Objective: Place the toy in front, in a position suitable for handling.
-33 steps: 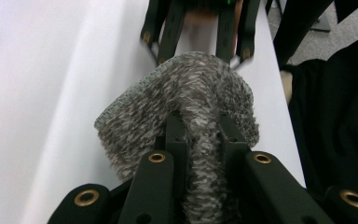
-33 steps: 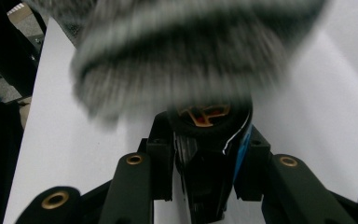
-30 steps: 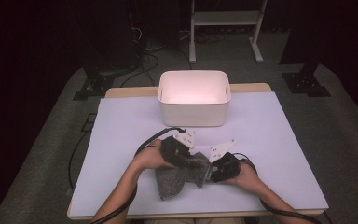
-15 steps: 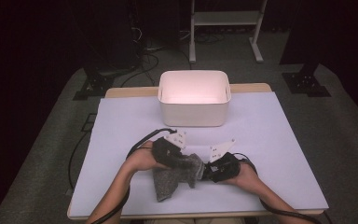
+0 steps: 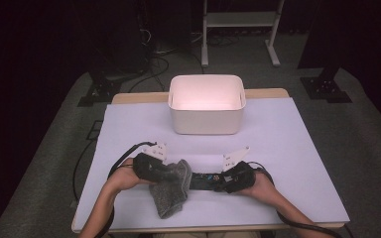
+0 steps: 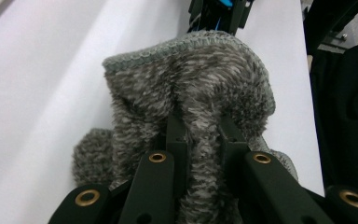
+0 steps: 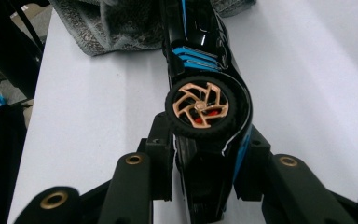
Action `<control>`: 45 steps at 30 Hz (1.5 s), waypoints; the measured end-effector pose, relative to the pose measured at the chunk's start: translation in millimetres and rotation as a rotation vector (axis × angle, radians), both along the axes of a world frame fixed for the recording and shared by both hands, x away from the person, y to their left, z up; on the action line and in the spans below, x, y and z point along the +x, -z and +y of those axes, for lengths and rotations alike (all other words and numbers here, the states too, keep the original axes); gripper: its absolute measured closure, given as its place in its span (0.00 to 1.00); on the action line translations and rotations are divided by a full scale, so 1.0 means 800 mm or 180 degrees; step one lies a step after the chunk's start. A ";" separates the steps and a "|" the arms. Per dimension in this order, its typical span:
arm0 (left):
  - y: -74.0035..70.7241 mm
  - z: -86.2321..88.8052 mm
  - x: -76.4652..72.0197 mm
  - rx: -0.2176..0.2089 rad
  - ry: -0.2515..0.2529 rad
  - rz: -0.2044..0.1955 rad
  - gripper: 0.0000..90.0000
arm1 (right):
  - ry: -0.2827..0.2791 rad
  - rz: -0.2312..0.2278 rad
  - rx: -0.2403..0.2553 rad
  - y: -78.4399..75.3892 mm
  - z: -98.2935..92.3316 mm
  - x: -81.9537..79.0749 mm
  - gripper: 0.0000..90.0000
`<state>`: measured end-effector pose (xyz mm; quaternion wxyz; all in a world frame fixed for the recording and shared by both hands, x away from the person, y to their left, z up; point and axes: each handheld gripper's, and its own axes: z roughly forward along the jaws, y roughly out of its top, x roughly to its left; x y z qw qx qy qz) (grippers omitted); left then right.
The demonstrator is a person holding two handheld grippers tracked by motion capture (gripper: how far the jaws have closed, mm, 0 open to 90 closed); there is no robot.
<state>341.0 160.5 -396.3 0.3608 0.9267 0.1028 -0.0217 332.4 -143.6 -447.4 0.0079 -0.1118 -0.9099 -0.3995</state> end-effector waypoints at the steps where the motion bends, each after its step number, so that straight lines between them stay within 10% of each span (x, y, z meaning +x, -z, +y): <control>1: 0.002 0.000 0.000 -0.0006 -0.0020 0.0007 0.88 | -0.0009 -0.0003 -0.0014 -0.001 0.001 0.001 0.70; 7: 0.008 -0.002 0.002 -0.0085 -0.0022 0.0045 0.88 | -0.0066 -0.0041 -0.0103 -0.021 0.018 0.006 0.58; 23: 0.010 -0.001 -0.001 -0.0200 0.0045 0.0062 0.88 | -0.0443 -0.0266 -0.0951 -0.039 0.108 0.014 0.61; 36: -0.001 0.027 -0.001 -0.0308 -0.0120 0.0037 0.88 | -0.0217 -0.0148 0.0054 -0.049 0.081 0.019 0.62; 45: -0.021 -0.004 0.002 -0.0246 0.0058 -0.0052 0.88 | -0.0132 -0.0180 0.0332 -0.040 0.057 0.014 0.62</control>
